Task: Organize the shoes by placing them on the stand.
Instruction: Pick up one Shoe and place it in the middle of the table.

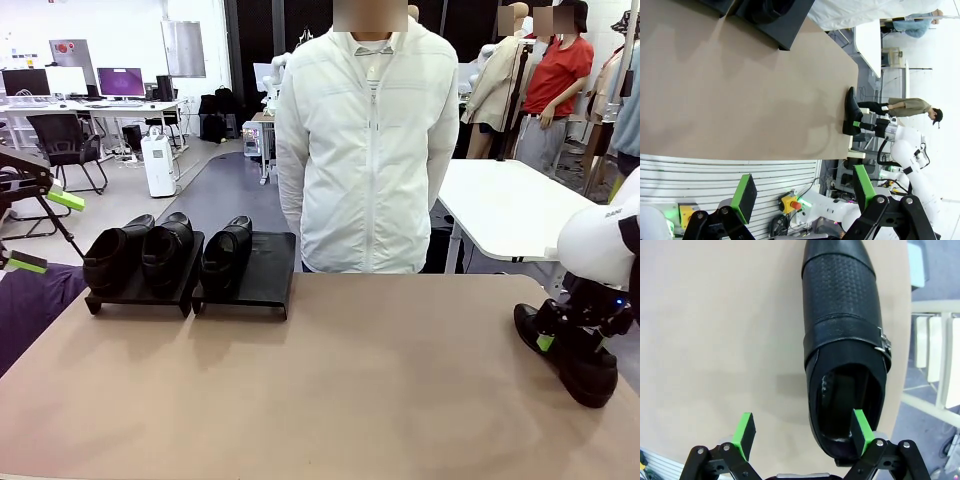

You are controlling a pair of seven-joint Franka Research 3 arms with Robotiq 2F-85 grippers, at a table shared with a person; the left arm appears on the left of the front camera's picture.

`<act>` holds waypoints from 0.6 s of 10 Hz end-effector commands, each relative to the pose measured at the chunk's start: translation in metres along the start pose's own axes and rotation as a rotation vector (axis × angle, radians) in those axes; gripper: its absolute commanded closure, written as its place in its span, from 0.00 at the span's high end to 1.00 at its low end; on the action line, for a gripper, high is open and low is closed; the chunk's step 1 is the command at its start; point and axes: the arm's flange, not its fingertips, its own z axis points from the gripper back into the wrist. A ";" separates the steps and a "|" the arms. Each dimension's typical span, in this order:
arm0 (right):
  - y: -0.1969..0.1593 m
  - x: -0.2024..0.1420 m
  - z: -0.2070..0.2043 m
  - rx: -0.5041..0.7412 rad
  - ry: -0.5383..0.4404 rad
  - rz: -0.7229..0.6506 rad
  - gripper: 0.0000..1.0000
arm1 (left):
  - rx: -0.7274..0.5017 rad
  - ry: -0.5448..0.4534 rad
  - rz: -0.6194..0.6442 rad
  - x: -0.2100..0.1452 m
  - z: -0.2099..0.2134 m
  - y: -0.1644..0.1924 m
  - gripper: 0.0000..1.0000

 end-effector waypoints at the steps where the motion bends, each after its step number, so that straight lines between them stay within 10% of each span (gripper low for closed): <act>1: -0.003 0.003 -0.012 0.053 -0.005 0.008 1.00 | -0.020 0.005 -0.015 0.001 0.001 0.000 1.00; 3: 0.004 0.001 -0.018 0.063 -0.036 0.032 1.00 | -0.020 0.005 -0.015 0.001 0.001 0.000 1.00; 5: 0.005 0.002 -0.021 0.067 -0.027 0.045 0.00 | -0.020 0.005 -0.015 0.001 0.001 0.000 1.00; 6: 0.005 0.002 -0.024 0.069 -0.019 0.045 0.00 | -0.020 0.005 -0.015 0.001 0.001 0.000 1.00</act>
